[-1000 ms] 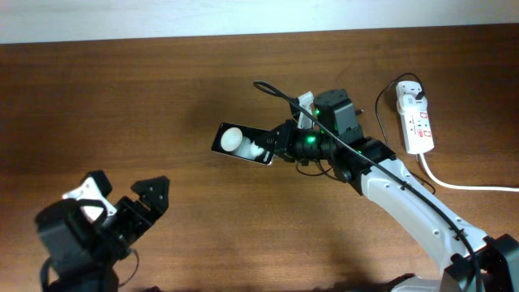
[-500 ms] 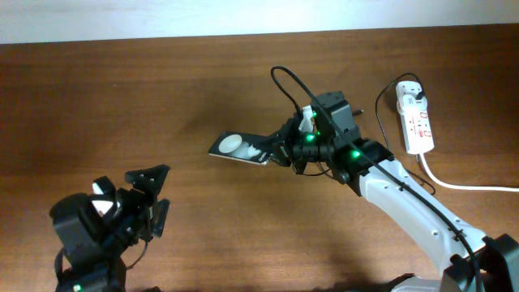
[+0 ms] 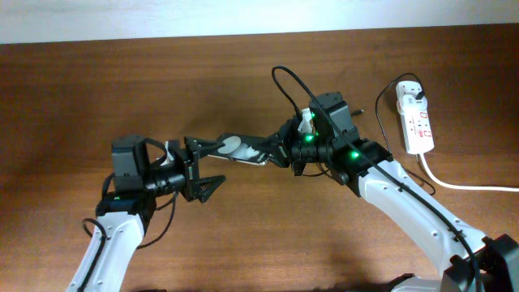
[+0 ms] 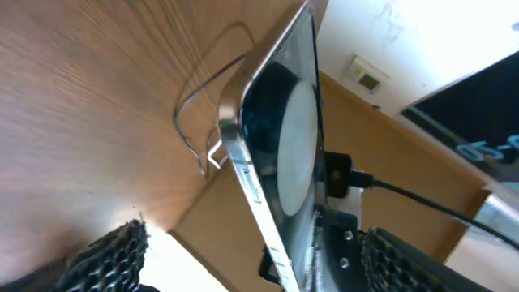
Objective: Plug charger to phone and switch on socket
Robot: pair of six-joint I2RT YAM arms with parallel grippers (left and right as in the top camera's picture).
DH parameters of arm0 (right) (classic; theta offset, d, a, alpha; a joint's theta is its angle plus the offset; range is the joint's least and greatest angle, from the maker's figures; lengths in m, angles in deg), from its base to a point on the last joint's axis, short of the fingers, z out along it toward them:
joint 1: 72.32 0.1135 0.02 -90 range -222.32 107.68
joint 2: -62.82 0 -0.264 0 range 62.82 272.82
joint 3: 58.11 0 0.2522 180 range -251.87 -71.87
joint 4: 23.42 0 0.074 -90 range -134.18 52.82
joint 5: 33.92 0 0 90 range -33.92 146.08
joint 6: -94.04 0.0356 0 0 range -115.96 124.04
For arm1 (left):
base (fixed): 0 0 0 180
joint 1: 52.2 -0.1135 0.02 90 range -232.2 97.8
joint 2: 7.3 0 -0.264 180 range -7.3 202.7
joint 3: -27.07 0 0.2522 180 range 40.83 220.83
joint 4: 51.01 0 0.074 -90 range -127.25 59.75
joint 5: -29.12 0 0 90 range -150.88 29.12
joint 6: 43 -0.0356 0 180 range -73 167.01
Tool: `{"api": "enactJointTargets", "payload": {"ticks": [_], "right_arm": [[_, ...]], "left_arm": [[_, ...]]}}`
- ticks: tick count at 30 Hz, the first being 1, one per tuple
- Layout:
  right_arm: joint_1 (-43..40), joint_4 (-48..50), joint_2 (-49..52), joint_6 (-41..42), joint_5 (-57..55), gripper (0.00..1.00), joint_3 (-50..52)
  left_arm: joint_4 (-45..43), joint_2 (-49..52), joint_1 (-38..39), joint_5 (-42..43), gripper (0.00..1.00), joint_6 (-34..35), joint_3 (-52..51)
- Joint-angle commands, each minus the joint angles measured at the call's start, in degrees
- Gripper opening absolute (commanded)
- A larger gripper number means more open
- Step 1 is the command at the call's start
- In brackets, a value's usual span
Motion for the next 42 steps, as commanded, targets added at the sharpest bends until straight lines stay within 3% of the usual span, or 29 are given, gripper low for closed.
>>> {"api": "enactJointTargets", "payload": {"ticks": [1, 7, 10, 13, 17, 22, 23, 29, 31, 34, 38, 42], "right_arm": [[1.4, 0.7, -1.8, 2.2, -0.9, 0.04, -1.1], [6.6, 1.2, -1.8, 10.6, -7.7, 0.04, -1.1], [7.4, 4.4, -1.8, 10.6, -7.6, 0.04, -1.1], [7.4, 4.8, -1.8, 10.6, -7.6, 0.04, -1.1], [7.4, 4.8, -1.8, 10.6, -7.6, 0.04, -1.1], [7.4, 4.8, -1.8, 11.2, -7.6, 0.04, -1.1], [7.4, 4.8, -1.8, 11.2, -7.6, 0.04, -1.1], [7.4, 4.8, -1.8, 11.2, -7.6, 0.10, -1.1], [7.4, 4.7, -1.8, 10.7, -7.6, 0.19, -1.1], [7.3, 4.3, -1.8, 8.3, -7.9, 0.28, -1.1], [7.3, 2.8, -1.8, -1.2, -13.0, 0.40, -1.1], [7.3, 0.5, -1.8, -15.8, -17.9, 0.50, -1.1]], "left_arm": [[-3.7, 0.3, 1.2, -0.4, 0.84, 10.9, 0.0], [-6.1, 0.3, 1.2, -2.7, 0.75, 14.4, 0.0], [-6.1, 0.3, 1.2, -3.6, 0.50, 14.4, 0.0], [-6.1, 0.3, 1.6, -5.2, 0.45, 14.4, 0.0], [-6.1, 0.3, 4.6, -8.7, 0.27, 18.4, 0.0], [-6.4, 0.3, 5.7, -10.6, 0.11, 18.9, 0.0], [-6.4, 0.3, 5.7, -10.8, 0.01, 18.9, 0.0], [-6.7, 0.3, 5.7, -13.8, 0.00, 16.5, 0.0], [-6.8, 0.3, 5.7, -15.6, 0.00, 12.8, 0.0], [-6.5, 0.3, 5.7, -17.1, 0.00, 0.6, 0.0], [-5.2, 0.3, 5.5, -17.0, 0.00, -10.2, 0.0], [-2.6, 0.4, 2.5, -13.4, 0.00, -16.0, 0.0]]}}
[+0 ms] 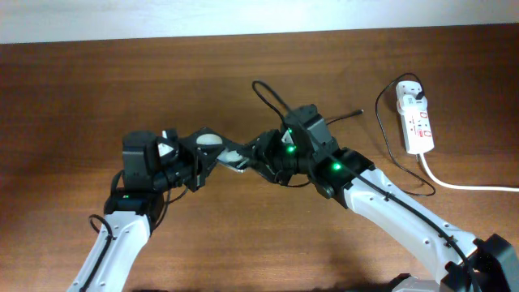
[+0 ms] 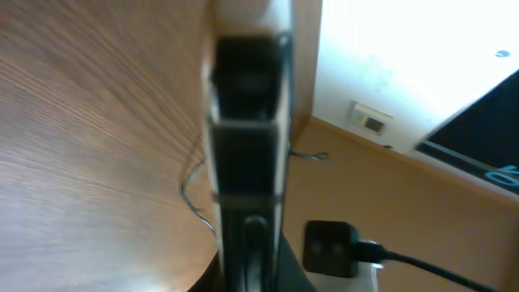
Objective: Plug charger to phone and switch on socket
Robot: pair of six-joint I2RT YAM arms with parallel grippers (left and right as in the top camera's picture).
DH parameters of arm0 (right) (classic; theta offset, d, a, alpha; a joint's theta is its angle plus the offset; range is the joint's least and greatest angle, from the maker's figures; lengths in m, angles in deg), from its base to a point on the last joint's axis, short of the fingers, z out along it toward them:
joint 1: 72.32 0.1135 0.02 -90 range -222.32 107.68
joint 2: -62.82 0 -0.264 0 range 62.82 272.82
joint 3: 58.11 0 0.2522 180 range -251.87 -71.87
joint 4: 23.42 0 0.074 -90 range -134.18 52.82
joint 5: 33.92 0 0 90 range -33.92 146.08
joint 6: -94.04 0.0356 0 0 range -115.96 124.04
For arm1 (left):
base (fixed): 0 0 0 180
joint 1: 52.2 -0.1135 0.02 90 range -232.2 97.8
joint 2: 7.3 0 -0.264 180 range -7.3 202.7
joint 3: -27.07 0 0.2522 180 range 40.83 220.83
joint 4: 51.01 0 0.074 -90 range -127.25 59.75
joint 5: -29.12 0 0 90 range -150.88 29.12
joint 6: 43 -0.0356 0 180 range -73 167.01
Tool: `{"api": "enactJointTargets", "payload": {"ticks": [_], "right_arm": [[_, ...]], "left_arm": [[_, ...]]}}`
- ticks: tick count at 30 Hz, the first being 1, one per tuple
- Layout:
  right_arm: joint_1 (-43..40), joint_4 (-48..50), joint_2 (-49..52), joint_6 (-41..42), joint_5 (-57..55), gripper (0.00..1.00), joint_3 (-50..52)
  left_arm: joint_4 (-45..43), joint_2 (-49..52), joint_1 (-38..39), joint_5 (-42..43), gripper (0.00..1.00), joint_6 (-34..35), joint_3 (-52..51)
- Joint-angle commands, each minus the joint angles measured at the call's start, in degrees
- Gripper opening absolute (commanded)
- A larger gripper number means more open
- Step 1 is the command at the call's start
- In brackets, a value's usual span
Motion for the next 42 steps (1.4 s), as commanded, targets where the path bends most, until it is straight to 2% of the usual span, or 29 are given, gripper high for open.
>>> {"api": "enactJointTargets", "payload": {"ticks": [1, 4, 6, 10, 12, 17, 18, 20, 22, 29, 32, 35, 39, 42], "right_arm": [[-0.3, -0.1, -1.8, -17.1, -6.7, 0.53, -1.2], [-0.3, -3.3, -1.8, -23.2, -12.2, 0.58, -1.2], [-0.3, -6.8, -1.8, -23.3, -16.7, 0.59, -1.2], [-0.3, -12.3, -1.8, -23.3, -23.1, 0.60, -1.2], [-0.3, -16.4, -1.8, -23.3, -28.4, 0.64, -1.2], [-0.3, -21.1, -1.8, -23.3, -37.4, 0.72, -1.2], [-0.3, -21.9, -1.8, -23.4, -39.5, 0.75, -1.2], [-0.3, -23.4, -1.8, -23.4, -42.4, 0.91, -1.2], [-0.3, -24.8, -1.8, -23.3, -42.5, 0.99, -1.2], [-1.6, -25.1, -1.7, -23.8, -47.9, 0.99, -1.3], [-8.5, -25.7, -1.7, -30.5, -42.7, 0.99, -2.7], [-14.8, -25.4, -1.6, -32.4, -41.1, 1.00, -4.4], [-18.9, -20.4, 1.4, -32.9, -40.3, 0.93, -4.9], [-22.1, -15.9, 8.7, -30.2, -38.3, 0.80, -6.9]], "left_arm": [[1.7, 0.5, -3.0, 4.5, 0.00, -12.2, -0.5], [1.6, 1.1, -5.9, 10.1, 0.00, -13.5, -0.5], [1.6, 2.6, -7.0, 14.2, 0.00, -16.0, -0.5], [-0.8, 8.3, -6.9, 20.4, 0.00, -16.0, -0.5], [-4.9, 13.7, -6.9, 28.0, 0.00, -15.9, -0.4], [-8.4, 23.9, -6.9, 37.6, 0.00, -16.0, -0.4], [-8.3, 24.3, -6.9, 38.1, 0.00, -16.0, -0.4], [-8.3, 24.3, -6.9, 40.1, 0.00, -16.0, -0.4], [-8.4, 24.3, -6.9, 40.8, 0.00, -16.0, -0.4], [-8.3, 24.3, -6.9, 40.7, 0.00, -15.9, -0.4], [-8.3, 24.3, -6.9, 40.6, 0.00, -15.9, -0.4], [-8.3, 24.3, -6.9, 40.6, 0.00, -15.9, -0.4], [-8.3, 24.3, -6.9, 40.5, 0.00, -15.9, -0.4], [-8.3, 24.3, -6.9, 39.7, 0.00, -15.9, -0.4]]}}
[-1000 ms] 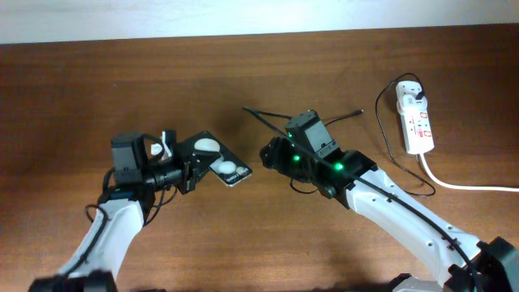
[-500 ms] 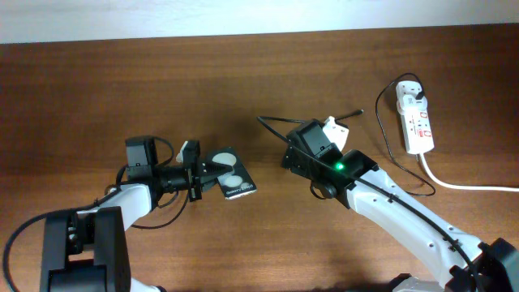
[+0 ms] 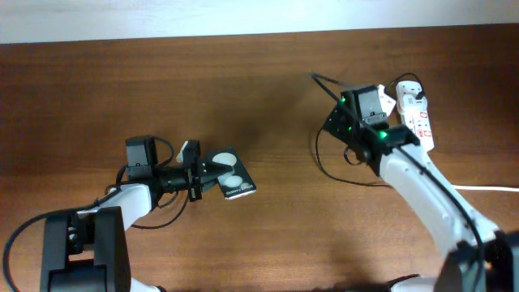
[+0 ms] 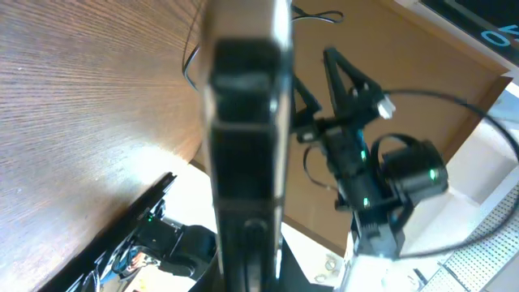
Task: Plug charger to phone and switch on socket
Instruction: 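Reach the right gripper to the black cable end and grasp it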
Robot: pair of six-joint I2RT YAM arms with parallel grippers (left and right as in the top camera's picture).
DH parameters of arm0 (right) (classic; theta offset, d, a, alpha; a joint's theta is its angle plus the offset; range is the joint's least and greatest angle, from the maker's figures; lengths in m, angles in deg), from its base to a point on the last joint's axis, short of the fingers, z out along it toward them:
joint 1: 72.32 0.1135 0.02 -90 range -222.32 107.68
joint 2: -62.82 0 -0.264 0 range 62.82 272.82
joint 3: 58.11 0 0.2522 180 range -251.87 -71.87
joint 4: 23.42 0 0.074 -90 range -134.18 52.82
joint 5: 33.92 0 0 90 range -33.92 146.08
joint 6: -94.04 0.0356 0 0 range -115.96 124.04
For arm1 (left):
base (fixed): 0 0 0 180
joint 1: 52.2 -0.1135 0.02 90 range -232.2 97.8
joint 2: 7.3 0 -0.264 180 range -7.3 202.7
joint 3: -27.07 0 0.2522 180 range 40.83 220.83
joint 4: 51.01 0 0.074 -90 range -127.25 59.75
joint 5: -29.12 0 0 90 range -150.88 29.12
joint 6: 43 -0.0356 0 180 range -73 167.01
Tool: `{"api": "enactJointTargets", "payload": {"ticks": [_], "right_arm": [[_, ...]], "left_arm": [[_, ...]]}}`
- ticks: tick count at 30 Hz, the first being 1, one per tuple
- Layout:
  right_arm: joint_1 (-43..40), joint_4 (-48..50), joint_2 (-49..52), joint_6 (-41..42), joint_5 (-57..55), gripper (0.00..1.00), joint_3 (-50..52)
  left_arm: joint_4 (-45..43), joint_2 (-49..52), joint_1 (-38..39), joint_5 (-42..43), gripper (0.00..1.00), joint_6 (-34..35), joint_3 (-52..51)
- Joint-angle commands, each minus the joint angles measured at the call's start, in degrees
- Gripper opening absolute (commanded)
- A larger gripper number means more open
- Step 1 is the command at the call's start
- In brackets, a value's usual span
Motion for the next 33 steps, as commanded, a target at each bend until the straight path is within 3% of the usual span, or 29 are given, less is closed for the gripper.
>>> {"api": "enactJointTargets", "payload": {"ticks": [1, 5, 9, 13, 16, 17, 21, 22, 24, 25, 27, 29, 33], "right_arm": [[-3.0, 3.5, 8.3, 1.2, 1.8, 0.78, -3.8], [-3.9, 8.7, 19.7, 1.8, 2.1, 0.63, -8.7], [-3.9, 10.9, 24.6, 13.1, 2.0, 0.57, -8.8], [-3.9, 11.6, 25.4, 14.3, 0.3, 0.53, -8.8], [-3.9, 12.3, 25.4, 12.9, -0.6, 0.32, -8.8], [-3.9, 13.6, 25.4, 8.7, 1.7, 0.26, -8.8], [-2.8, 12.0, 24.1, -1.7, 6.1, 0.10, -9.5], [-2.2, 11.0, 23.5, -3.6, 6.1, 0.10, -9.6], [-0.8, 8.7, 22.8, -3.8, 2.0, 0.24, -10.0], [-0.9, 7.6, 22.8, -3.7, 2.2, 0.24, -9.9], [-0.9, 7.1, 23.1, -3.4, 1.9, 0.40, -9.9], [-1.0, 7.2, 23.2, 3.1, -1.8, 0.52, -9.9], [-1.0, 10.1, 24.2, 5.9, -3.4, 0.52, -9.9]], "left_arm": [[-0.3, 0.0, -0.2, 1.3, 0.00, -1.2, 0.2], [-0.3, 0.0, -0.2, 0.9, 0.00, -1.2, 0.2], [-0.3, 0.0, -0.2, 0.9, 0.00, -1.1, 0.2], [-0.3, 0.0, -0.2, 0.9, 0.00, -1.1, 0.2], [-0.3, 0.0, -0.2, 0.5, 0.00, -1.1, 0.2], [-0.3, 0.0, -0.2, 0.5, 0.00, -1.1, 0.2], [-0.3, 0.0, -0.2, 0.5, 0.00, -0.9, 0.2], [-0.3, 0.0, -0.2, 0.4, 0.00, -0.9, 0.2], [-0.3, 0.0, -0.2, 0.3, 0.00, -0.9, 0.2], [-0.3, 0.0, -0.2, 0.3, 0.00, -0.9, 0.2], [-0.3, 0.0, -0.2, 0.3, 0.00, -0.9, 0.2], [-0.3, 0.0, -0.2, 0.1, 0.00, -0.9, 0.2], [-0.3, 0.0, -0.2, 0.0, 0.00, -0.9, 0.2]]}}
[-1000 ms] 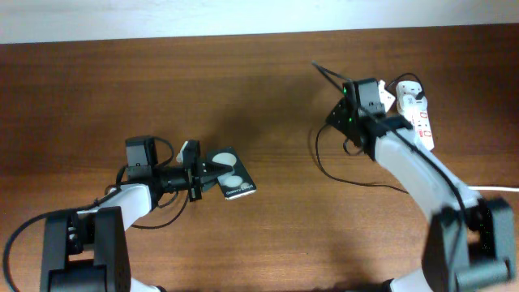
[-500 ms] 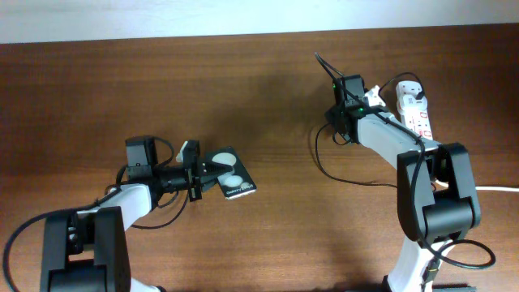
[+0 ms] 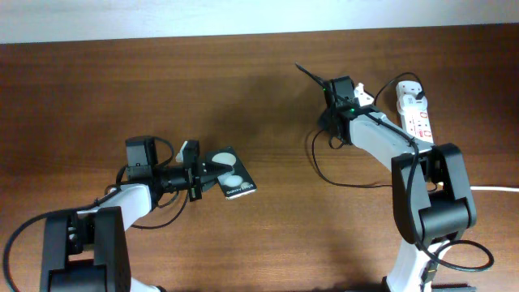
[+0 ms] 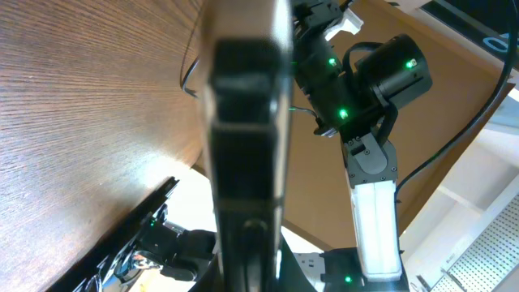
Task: Plug charger to phone and switch on socket
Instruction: 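Reach the right gripper to the black cable end and grasp it, then carry the cable plug with the right gripper to the phone's bottom port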
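Note:
The dark phone, with white round marks on its face, is at the left of the table. My left gripper is shut on it. The left wrist view shows the phone edge-on and blurred, filling the middle. My right gripper is at the far right of the table, a little left of the white power strip. Its fingers are too small to read. The black charger cable loops on the table below it and runs to the charger in the strip. No cable shows at the phone.
The right arm with its green lights shows past the phone in the left wrist view. A white mains lead runs from the power strip off the right edge. The brown wooden table ends at the far wall.
My right gripper has shifted a little left and farther back near the power strip, with its arm stretched further across. The left gripper and the phone have not moved.
First both grippers met at the phone in mid-table, the right one at its end beside the cable. Then that pair stood further left. Later the left gripper held the phone at the left, and the right gripper and the cable loop were near the power strip, as now.

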Robot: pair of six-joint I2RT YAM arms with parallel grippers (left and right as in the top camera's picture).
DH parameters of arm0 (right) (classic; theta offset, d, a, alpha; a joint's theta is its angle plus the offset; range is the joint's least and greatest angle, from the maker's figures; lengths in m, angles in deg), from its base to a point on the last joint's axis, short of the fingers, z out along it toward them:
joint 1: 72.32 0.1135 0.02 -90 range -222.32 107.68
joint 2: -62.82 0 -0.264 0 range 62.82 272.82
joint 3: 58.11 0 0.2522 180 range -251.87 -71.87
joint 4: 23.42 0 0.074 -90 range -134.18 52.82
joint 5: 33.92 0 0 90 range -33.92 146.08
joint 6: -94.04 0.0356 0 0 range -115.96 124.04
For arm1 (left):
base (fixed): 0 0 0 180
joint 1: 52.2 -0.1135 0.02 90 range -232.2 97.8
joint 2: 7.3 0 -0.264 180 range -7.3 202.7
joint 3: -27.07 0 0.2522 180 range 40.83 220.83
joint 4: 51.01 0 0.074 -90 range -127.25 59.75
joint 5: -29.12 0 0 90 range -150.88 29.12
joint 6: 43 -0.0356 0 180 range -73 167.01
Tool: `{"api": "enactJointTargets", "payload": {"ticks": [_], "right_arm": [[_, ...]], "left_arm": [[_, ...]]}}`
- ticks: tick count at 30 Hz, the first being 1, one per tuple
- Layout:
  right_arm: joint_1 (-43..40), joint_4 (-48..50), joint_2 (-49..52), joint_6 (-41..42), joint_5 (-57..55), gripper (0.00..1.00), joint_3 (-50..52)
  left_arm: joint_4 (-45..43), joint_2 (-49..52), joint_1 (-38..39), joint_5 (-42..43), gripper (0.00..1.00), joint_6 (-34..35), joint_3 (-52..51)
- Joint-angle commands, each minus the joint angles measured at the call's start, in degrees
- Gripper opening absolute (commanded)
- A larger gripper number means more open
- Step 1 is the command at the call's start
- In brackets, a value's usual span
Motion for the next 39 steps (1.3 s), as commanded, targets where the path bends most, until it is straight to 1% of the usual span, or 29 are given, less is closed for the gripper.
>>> {"api": "enactJointTargets", "payload": {"ticks": [1, 3, 5, 6, 9, 10, 11, 13, 14, 15, 17, 20, 22, 23, 24, 25, 27, 30, 31, 32, 34, 36, 37, 38, 39], "right_arm": [[-0.2, 2.4, 0.3, 3.9, -2.5, 0.54, -1.3], [-0.2, 3.7, 1.7, 5.5, -2.4, 0.53, -1.3], [-0.1, 4.6, 3.1, 5.5, -2.5, 0.50, -1.3], [-0.1, 4.2, 4.0, 5.5, -2.5, 0.46, -1.3], [-0.1, 3.4, 5.4, 5.5, -2.5, 0.44, -1.2], [-0.1, 3.3, 5.6, 5.4, -2.4, 0.31, -1.2], [0.0, 3.3, 5.6, 4.9, -2.0, 0.21, -1.2], [0.0, 3.3, 5.6, 1.2, 0.9, 0.09, -1.3], [0.0, 3.2, 5.6, -2.2, 2.8, 0.05, -1.3], [0.1, 2.3, 5.6, -6.5, 6.4, 0.04, -1.3], [0.5, -0.4, 5.6, -11.2, 11.3, 0.04, -1.3], [3.6, -7.4, 5.5, -21.1, 17.2, 0.04, -1.3], [6.1, -12.0, 5.5, -24.0, 17.1, 0.04, -1.3], [7.1, -13.7, 5.5, -24.0, 16.5, 0.04, -1.3], [7.5, -14.7, 5.5, -24.0, 15.1, 0.06, -1.3], [7.5, -15.1, 5.5, -24.0, 13.7, 0.24, -1.3], [7.1, -15.2, 5.5, -24.0, 10.2, 0.69, -1.3], [6.9, -15.6, 5.5, -24.0, 7.1, 0.85, -1.3], [6.9, -16.2, 5.5, -24.0, 7.1, 0.85, -1.3], [7.1, -16.9, 5.5, -24.0, 7.2, 0.83, -1.3], [7.2, -18.0, 5.5, -24.0, 7.2, 0.69, -1.3], [7.2, -19.0, 5.5, -23.8, 7.2, 0.44, -1.3], [7.2, -19.2, 5.5, -23.3, 7.1, 0.37, -1.3], [7.2, -19.2, 5.5, -23.3, 6.9, 0.33, -1.3], [7.2, -19.1, 5.5, -23.3, 6.2, 0.22, -1.3]], "left_arm": [[-0.3, 0.0, -0.2, 1.1, 0.00, -0.9, 0.2], [-0.3, 0.0, -0.2, 1.1, 0.00, -0.9, 0.2], [-0.3, 0.0, -0.2, 1.1, 0.00, -0.5, 0.2], [-0.3, 0.0, -0.2, 1.1, 0.00, -0.5, 0.2], [-0.3, 0.0, -0.2, 1.1, 0.00, -0.5, 0.2], [-0.3, 0.0, -0.2, 1.1, 0.00, -0.5, 0.2], [-0.3, 0.0, -0.2, 1.1, 0.00, -0.5, 0.2], [-0.3, 0.0, -0.2, 1.1, 0.00, -0.5, 0.2], [-0.3, 0.0, -0.2, 1.1, 0.00, -0.5, 0.2], [-0.3, 0.0, -0.2, 1.1, 0.00, -0.5, 0.2], [-0.3, 0.0, -0.2, 1.1, 0.00, -0.5, 0.2], [-0.3, 0.0, -0.2, 1.1, 0.00, -0.5, 0.2], [-0.3, 0.0, -0.2, 1.1, 0.00, -0.5, 0.2], [-0.3, 0.0, -0.2, 1.1, 0.00, -0.5, 0.2], [-0.3, 0.0, -0.2, 1.1, 0.00, -0.5, 0.2], [-0.3, 0.0, -0.2, 1.1, 0.00, -0.5, 0.2], [-0.3, 0.0, -0.2, 1.1, 0.00, -0.5, 0.2], [-0.3, 0.0, -0.2, 1.1, 0.00, -0.5, 0.2], [-0.3, 0.0, -0.2, 1.1, 0.00, -0.5, 0.2], [-0.3, 0.0, -0.2, 1.1, 0.00, -0.5, 0.2], [-0.3, 0.0, -0.2, 1.1, 0.00, -0.5, 0.2], [-0.3, 0.0, -0.2, 1.1, 0.00, -0.5, 0.2], [-0.3, 0.0, -0.2, 1.1, 0.00, -0.5, 0.2], [-0.3, 0.0, -0.2, 1.1, 0.00, -0.5, 0.2], [-0.3, 0.0, -0.2, 1.1, 0.00, -0.5, 0.2]]}}
